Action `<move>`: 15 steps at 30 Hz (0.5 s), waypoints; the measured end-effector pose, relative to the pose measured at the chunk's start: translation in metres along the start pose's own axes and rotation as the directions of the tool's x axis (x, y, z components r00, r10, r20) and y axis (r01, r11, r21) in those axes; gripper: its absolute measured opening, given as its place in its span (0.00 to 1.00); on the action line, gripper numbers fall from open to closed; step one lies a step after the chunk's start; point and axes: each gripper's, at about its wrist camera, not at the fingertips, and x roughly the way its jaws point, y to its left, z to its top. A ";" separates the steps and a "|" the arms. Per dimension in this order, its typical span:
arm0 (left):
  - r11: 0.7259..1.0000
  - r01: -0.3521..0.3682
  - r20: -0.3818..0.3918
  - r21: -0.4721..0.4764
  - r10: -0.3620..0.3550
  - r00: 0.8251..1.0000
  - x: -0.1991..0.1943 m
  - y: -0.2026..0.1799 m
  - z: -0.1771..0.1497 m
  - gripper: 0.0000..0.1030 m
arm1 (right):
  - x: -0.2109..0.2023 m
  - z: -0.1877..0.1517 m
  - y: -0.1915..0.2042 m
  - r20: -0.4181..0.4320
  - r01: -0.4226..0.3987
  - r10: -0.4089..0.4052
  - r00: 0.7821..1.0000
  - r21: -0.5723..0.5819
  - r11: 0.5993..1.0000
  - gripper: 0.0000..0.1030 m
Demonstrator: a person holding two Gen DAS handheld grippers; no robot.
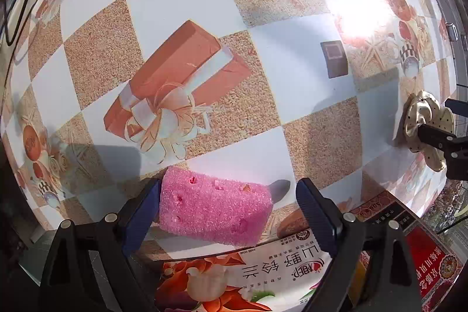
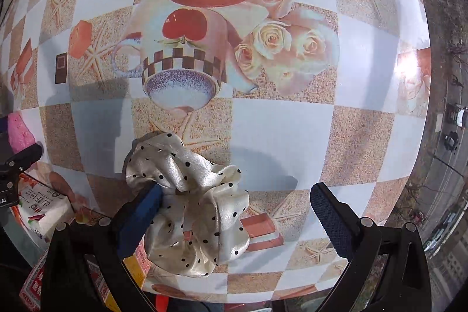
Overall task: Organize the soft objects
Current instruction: 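Grasp the pink sponge with the left tool while the right tool grasps the polka-dot scrunchie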
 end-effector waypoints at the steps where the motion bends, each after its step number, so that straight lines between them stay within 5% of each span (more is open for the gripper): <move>1: 1.000 -0.010 0.017 0.009 0.010 1.000 -0.002 -0.004 0.000 0.91 | -0.003 -0.004 -0.009 0.026 -0.028 0.028 0.999 0.023 0.999 0.99; 6: 0.998 -0.056 0.097 -0.016 0.057 0.994 -0.017 -0.008 -0.012 0.91 | -0.020 -0.027 -0.010 0.152 -0.148 0.142 0.978 0.029 0.989 0.99; 15: 0.995 -0.080 0.103 -0.054 0.085 0.991 -0.004 0.013 -0.027 0.93 | 0.007 -0.033 0.025 0.166 -0.013 0.015 0.986 -0.014 1.000 0.99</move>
